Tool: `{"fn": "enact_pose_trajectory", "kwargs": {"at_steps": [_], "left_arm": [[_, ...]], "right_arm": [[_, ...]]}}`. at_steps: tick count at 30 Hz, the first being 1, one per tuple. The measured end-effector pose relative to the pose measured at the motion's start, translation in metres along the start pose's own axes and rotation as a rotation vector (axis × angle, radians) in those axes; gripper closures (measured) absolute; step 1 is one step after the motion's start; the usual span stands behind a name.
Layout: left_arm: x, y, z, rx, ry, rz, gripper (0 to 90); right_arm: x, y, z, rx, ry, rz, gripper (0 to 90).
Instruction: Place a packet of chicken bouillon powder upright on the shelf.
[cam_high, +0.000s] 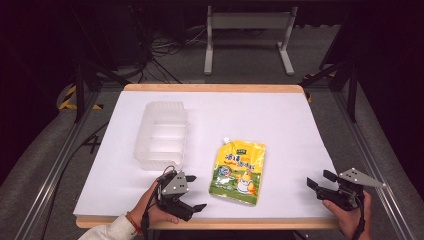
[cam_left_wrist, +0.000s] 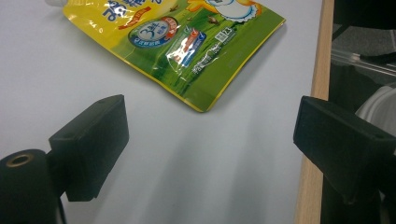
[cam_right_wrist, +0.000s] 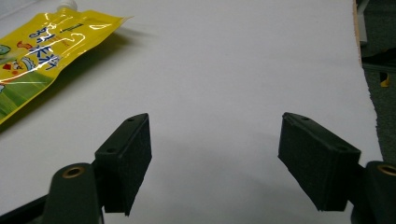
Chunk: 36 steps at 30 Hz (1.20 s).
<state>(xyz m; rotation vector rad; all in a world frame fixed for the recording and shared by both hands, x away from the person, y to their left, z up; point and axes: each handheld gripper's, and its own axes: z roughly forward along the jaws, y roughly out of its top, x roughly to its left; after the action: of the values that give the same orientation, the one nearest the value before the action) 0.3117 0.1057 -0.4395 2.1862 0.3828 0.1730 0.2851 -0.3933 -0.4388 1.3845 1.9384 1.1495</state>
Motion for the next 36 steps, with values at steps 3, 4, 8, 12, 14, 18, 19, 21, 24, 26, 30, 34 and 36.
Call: {"fn": "enact_pose_trajectory", "kwargs": {"at_steps": [3,4,8,12,14,18,19,21,24,26,30,34,36], "left_arm": [[0.0,-0.001,0.0,0.003,0.003,0.001,11.0],[0.0,-0.002,-0.001,0.008,0.007,0.001,11.0],[0.001,-0.004,-0.003,0.016,0.021,0.007,11.1],[0.003,-0.004,-0.004,0.016,0.038,0.004,11.1],[0.003,-0.005,-0.004,0.016,0.042,-0.006,11.1],[0.002,-0.007,-0.005,0.021,0.051,0.0,11.2],[0.002,-0.007,-0.006,0.02,0.052,-0.006,11.2],[0.001,-0.008,-0.008,0.016,0.053,-0.011,11.2],[0.0,-0.01,-0.01,0.016,0.06,-0.013,11.2],[-0.002,-0.012,-0.014,0.015,0.067,-0.016,11.2],[-0.004,-0.016,-0.02,0.007,0.079,-0.026,11.3],[-0.006,-0.019,-0.028,-0.007,0.098,-0.034,11.3],[-0.006,-0.022,-0.03,-0.008,0.103,-0.042,11.3]], "right_arm": [[0.001,0.001,0.001,0.0,0.012,-0.001,25.8],[0.001,0.001,0.002,0.0,0.016,-0.001,25.6],[0.004,0.004,0.006,0.007,0.04,-0.001,24.9],[0.01,0.011,0.012,0.026,0.106,0.019,24.3],[0.014,0.015,0.018,0.032,0.141,0.03,23.7],[0.026,0.027,0.038,0.08,0.213,0.027,23.1],[0.029,0.03,0.044,0.091,0.241,0.025,22.7],[0.038,0.035,0.056,0.113,0.273,0.004,22.1],[0.045,0.041,0.071,0.135,0.307,-0.002,21.6],[0.049,0.047,0.082,0.143,0.336,0.0,21.2],[0.054,0.053,0.096,0.161,0.363,0.015,20.9],[0.059,0.059,0.113,0.197,0.4,0.037,19.4],[0.062,0.061,0.121,0.219,0.433,0.038,18.2]]}}
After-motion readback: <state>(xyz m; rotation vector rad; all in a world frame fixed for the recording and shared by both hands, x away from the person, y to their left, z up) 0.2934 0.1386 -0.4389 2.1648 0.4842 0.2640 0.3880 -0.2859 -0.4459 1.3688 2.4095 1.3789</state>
